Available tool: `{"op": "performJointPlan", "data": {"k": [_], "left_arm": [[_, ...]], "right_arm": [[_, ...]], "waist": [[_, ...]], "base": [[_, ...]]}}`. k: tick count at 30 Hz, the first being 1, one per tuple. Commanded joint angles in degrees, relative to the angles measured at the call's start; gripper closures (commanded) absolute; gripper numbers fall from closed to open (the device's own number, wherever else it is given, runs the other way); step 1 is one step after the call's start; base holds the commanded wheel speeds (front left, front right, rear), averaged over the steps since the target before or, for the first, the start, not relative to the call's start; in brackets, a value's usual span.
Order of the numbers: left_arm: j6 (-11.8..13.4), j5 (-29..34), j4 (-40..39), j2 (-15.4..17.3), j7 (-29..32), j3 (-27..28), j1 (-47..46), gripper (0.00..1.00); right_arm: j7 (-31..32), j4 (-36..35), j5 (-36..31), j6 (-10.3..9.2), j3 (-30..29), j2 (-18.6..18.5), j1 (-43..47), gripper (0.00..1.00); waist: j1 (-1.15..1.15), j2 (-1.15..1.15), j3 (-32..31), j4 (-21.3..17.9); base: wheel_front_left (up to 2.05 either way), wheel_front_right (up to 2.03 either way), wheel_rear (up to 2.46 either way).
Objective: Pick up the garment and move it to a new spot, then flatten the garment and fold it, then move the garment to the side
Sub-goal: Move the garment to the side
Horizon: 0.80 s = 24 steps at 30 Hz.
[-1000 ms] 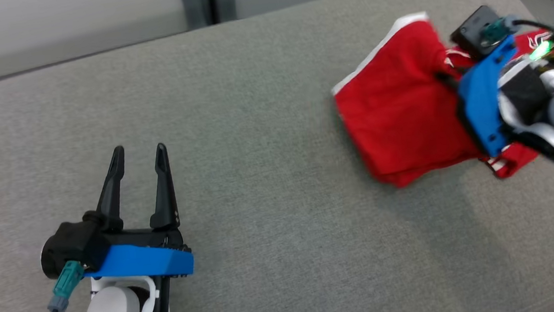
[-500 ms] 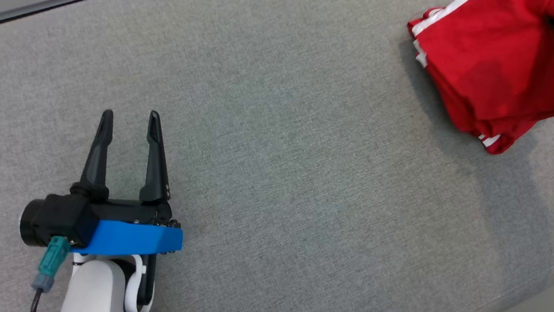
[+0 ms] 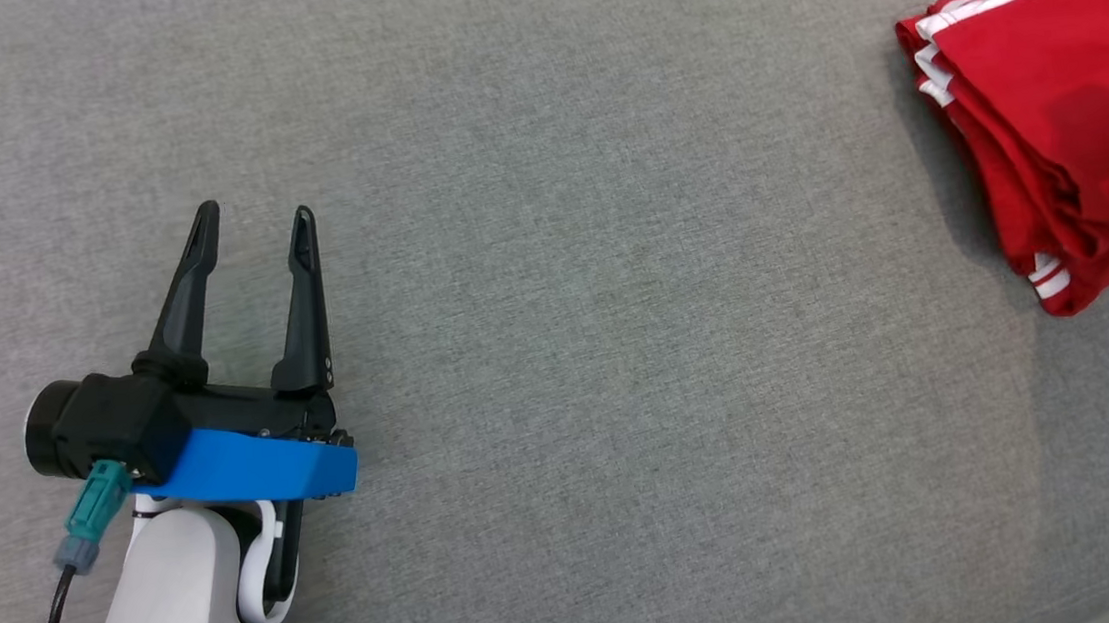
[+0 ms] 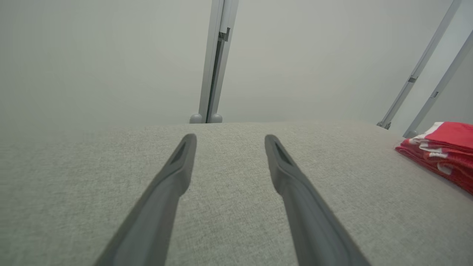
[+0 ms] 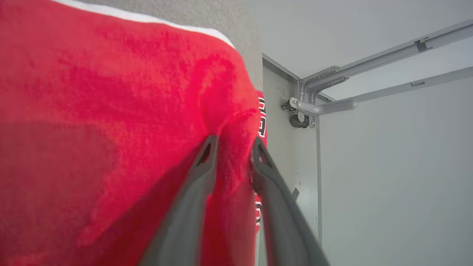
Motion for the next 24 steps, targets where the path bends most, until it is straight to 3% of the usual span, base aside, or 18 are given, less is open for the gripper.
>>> {"op": "performJointPlan", "data": {"k": [1, 9, 13, 20, 24], "left_arm": [[0.1, 0.0, 0.2, 0.0, -0.1, -0.3, -0.6, 0.00], [0.5, -1.1, 1.7, -1.3, -0.3, -0.3, 1.8, 0.00], [0.6, -2.0, 3.3, -2.6, -0.4, 0.0, 4.1, 0.00], [1.0, -2.9, 3.5, -4.2, -0.4, 2.6, 9.8, 0.00], [1.1, -2.7, 3.8, -4.5, -0.4, 4.2, 13.0, 0.00]], "right_arm": [[-0.3, 1.2, -1.9, -0.03, -2.0, 0.5, 0.9, 0.00], [-6.7, 1.3, -8.8, -0.02, -9.1, 5.3, 4.9, 0.00], [-12.4, -1.3, -7.4, -0.01, -13.1, 9.2, 10.0, 0.00], [-21.8, -14.3, -3.2, -0.02, -18.2, 16.7, 23.6, 0.00], [-22.8, -23.4, -1.7, -0.01, -20.5, 20.9, 32.8, 0.00]], "waist": [[-0.01, 0.00, -0.4, 0.4], [-0.01, 0.00, -6.1, 2.0], [-0.01, 0.00, -11.4, 3.2], [-0.01, 0.00, -19.4, 5.6], [-0.01, 0.00, -21.8, 7.2]], "base": [[0.00, 0.00, 0.00], [0.00, 0.00, 0.00], [0.00, 0.00, 0.00], [0.00, 0.00, 0.00], [0.00, 0.00, 0.00]]}}
